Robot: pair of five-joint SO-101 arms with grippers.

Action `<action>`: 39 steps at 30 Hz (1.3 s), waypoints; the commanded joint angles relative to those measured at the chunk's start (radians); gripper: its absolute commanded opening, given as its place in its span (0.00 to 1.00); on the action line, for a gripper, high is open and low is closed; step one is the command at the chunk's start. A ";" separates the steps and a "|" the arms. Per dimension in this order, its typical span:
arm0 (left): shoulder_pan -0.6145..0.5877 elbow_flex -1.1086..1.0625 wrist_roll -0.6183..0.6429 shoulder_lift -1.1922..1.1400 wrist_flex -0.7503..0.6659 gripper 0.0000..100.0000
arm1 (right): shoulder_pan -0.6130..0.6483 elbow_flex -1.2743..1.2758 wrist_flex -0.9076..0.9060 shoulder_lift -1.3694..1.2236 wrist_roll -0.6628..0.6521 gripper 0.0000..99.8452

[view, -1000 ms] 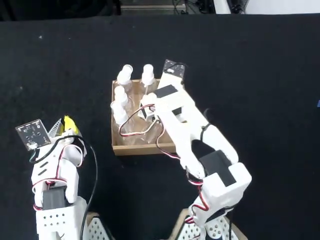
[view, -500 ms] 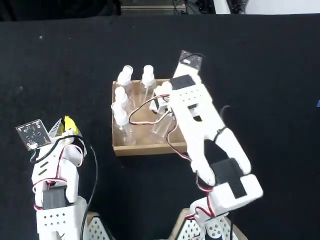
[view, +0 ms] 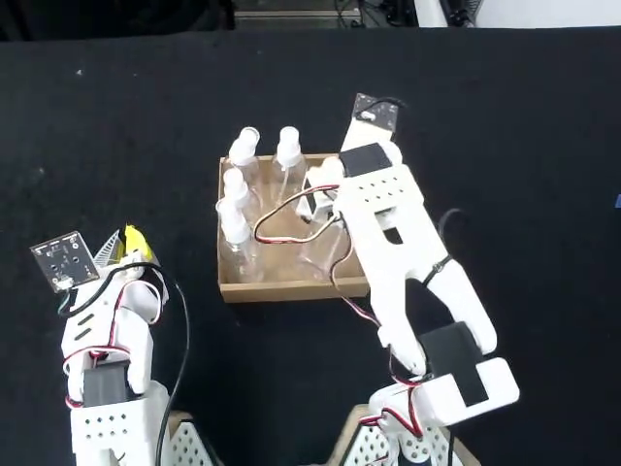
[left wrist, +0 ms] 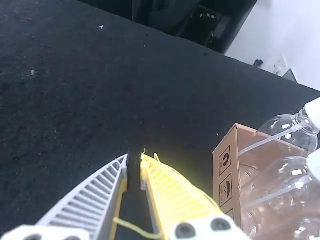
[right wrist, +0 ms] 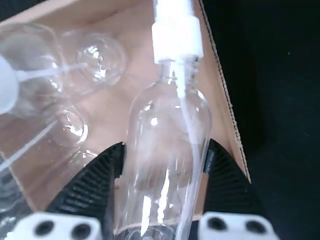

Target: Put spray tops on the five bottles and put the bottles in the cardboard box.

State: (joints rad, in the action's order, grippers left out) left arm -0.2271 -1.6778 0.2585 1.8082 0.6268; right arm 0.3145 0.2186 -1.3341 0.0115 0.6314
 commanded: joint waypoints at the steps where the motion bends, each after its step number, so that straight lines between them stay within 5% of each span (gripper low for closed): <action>1: -0.012 -0.022 0.000 0.020 -0.003 0.03 | -0.028 -0.059 -0.031 0.114 -0.017 0.12; 18: -0.012 -0.022 0.000 0.020 -0.003 0.03 | -0.069 0.062 -0.017 0.288 -0.245 0.12; 26: -0.012 -0.022 0.000 0.020 -0.003 0.03 | -0.298 0.099 0.034 0.351 -0.385 0.12; 39: -0.012 -0.022 0.000 0.020 -0.005 0.03 | -0.671 0.179 0.098 0.366 -0.872 0.12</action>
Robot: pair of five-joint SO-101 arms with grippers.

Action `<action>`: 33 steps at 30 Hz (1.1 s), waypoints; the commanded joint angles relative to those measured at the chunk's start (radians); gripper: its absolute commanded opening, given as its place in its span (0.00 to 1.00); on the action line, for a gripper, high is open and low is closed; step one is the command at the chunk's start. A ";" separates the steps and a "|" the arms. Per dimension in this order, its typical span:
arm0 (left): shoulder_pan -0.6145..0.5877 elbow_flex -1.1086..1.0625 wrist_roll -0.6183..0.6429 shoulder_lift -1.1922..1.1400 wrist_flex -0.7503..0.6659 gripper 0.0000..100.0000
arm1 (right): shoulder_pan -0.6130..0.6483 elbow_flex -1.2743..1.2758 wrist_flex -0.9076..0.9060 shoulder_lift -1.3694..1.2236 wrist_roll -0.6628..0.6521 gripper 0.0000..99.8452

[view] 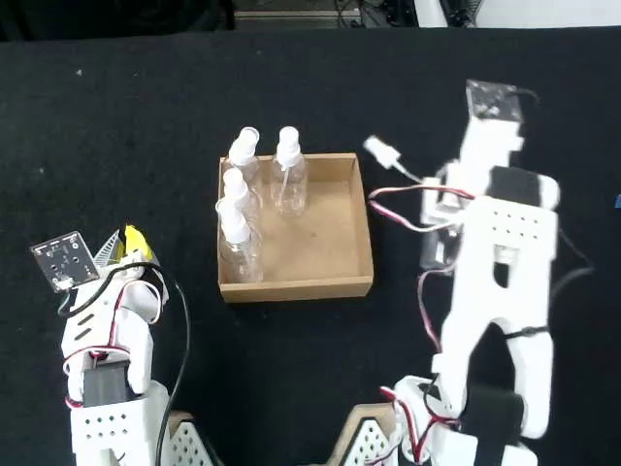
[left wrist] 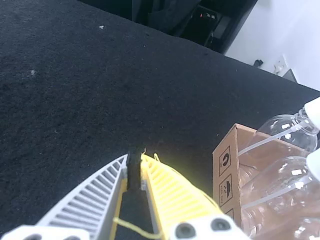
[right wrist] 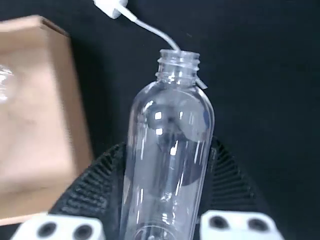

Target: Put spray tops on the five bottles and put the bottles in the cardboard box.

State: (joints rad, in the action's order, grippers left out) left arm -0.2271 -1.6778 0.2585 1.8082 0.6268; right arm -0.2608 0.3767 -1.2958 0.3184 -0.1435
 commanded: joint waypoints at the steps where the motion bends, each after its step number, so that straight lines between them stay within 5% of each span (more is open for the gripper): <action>1: -0.012 -0.022 0.000 0.020 -0.005 0.03 | -0.124 0.048 0.103 0.059 -0.117 0.12; 14: -0.012 -0.022 0.000 0.020 0.002 0.03 | -0.342 0.644 1.258 0.186 -0.132 0.12; 33: -0.012 -0.022 0.000 0.020 0.003 0.03 | -0.453 0.759 2.309 -0.406 -0.118 0.12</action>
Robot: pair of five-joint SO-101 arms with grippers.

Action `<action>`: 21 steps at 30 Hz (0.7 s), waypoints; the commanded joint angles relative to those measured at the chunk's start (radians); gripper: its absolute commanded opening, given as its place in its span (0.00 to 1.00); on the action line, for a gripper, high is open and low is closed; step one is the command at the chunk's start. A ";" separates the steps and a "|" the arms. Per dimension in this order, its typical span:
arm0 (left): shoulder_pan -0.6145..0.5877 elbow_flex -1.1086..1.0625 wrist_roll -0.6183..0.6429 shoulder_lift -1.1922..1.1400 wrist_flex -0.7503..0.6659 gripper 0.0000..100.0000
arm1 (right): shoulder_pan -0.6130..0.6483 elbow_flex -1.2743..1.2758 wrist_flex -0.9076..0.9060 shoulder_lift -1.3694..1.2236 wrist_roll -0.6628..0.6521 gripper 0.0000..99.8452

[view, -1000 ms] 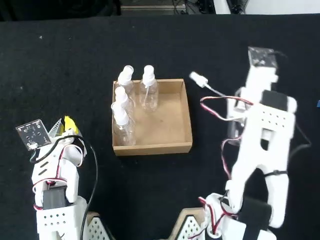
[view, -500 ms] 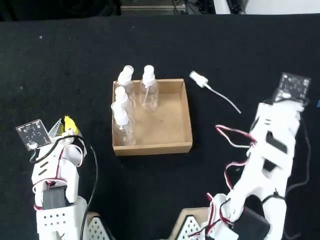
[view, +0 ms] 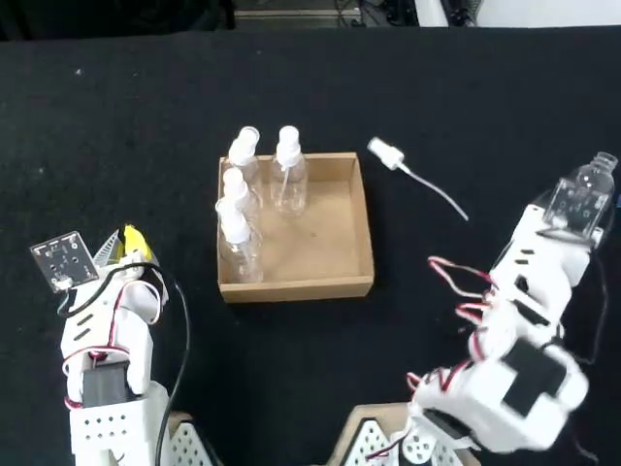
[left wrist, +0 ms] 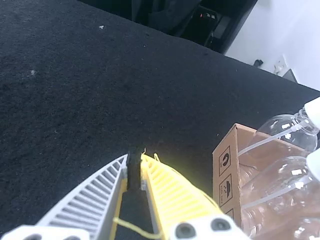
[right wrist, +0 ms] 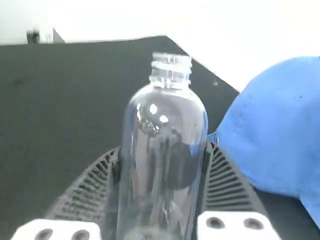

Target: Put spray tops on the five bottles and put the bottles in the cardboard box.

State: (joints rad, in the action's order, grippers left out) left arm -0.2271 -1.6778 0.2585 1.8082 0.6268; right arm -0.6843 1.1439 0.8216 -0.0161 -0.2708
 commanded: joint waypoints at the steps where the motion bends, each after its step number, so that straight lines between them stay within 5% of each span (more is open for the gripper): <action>1: -0.012 -0.022 0.000 0.020 0.003 0.03 | -0.029 -0.012 0.238 -0.111 0.029 0.12; 21: -0.012 -0.022 0.000 0.020 -0.003 0.03 | -0.025 -0.002 0.772 -0.527 0.061 0.14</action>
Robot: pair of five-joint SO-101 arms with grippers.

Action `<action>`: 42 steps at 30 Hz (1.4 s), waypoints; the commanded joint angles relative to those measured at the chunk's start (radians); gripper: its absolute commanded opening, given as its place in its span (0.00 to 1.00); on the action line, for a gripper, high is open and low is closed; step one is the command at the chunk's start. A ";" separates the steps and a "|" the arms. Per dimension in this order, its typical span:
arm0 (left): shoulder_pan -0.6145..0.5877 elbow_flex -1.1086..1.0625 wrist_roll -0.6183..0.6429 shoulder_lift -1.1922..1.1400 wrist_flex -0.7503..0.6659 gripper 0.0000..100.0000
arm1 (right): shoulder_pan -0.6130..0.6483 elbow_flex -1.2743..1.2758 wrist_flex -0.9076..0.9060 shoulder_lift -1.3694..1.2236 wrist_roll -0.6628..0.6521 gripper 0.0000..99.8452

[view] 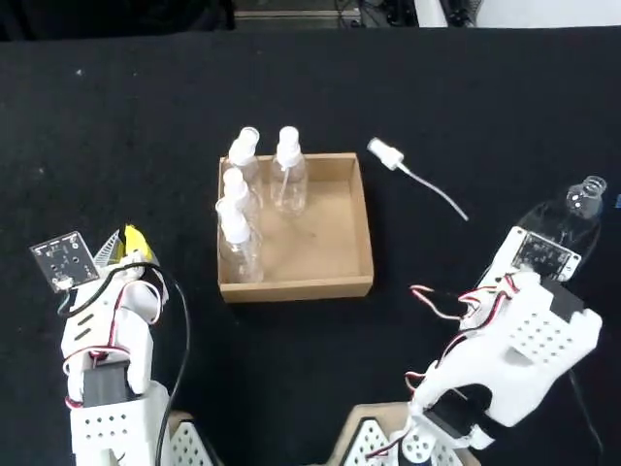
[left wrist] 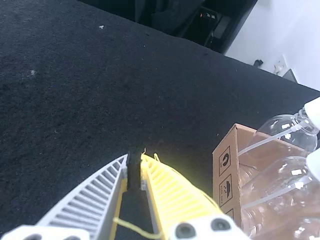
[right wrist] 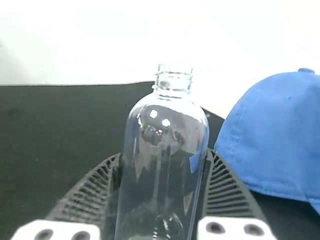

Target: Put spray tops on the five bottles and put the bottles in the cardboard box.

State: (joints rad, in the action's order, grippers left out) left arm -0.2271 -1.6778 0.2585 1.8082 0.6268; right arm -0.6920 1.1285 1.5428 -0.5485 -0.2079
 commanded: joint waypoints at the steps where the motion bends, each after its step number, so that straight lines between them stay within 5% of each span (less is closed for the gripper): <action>1: -0.012 -0.022 0.000 0.020 -0.003 0.03 | -0.017 0.022 0.051 0.002 -0.002 0.17; 42: -0.005 -0.022 -0.083 0.020 -0.003 0.03 | 0.011 0.288 0.201 0.133 -0.060 0.33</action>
State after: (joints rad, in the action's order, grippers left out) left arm -0.2271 -1.6778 0.1834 1.8082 0.6268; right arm -0.6920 1.3771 1.7131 -0.5301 -0.2493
